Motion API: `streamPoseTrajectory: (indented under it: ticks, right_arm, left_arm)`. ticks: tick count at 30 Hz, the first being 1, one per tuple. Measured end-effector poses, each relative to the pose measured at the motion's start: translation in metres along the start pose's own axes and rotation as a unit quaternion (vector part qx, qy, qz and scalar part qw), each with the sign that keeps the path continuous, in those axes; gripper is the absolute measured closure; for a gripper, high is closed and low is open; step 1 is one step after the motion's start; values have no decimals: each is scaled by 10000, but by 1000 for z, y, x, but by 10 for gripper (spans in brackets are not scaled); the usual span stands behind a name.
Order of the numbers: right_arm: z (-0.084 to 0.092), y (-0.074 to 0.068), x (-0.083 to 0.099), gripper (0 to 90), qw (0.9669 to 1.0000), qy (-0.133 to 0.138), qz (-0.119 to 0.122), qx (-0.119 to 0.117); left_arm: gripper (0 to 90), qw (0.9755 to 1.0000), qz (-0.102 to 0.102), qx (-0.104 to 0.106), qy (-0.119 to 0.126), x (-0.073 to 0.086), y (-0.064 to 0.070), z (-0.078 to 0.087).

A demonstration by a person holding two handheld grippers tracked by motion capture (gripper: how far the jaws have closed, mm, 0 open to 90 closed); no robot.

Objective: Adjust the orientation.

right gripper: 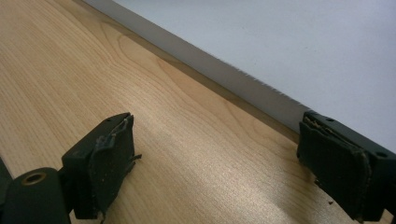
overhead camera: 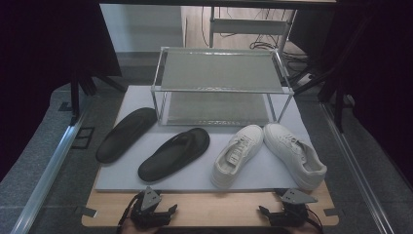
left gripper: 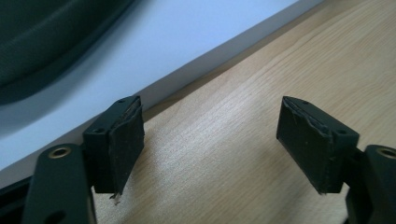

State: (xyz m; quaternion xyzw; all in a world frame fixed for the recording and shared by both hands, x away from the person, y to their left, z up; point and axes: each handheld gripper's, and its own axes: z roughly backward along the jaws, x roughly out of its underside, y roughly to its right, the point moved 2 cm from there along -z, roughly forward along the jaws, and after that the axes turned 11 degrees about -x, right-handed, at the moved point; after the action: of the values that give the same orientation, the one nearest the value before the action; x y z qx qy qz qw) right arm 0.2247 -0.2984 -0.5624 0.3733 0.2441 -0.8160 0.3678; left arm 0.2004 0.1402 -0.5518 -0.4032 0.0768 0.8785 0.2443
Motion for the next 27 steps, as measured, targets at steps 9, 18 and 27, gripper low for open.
streamPoseTrajectory:
  ticks: [9,18,27]
  right_arm:
    - [0,0,0,110,10000,1,-1,0]
    - [0,0,0,113,10000,3,1,8]
    - [0,0,0,115,10000,9,-2,14]
  left_arm:
    - [262,9999,94,38,69,-4,-5,8]
    - [262,9997,65,6,248,-13,-8,17]
    - [294,9997,43,-76,219,-20,-15,20]
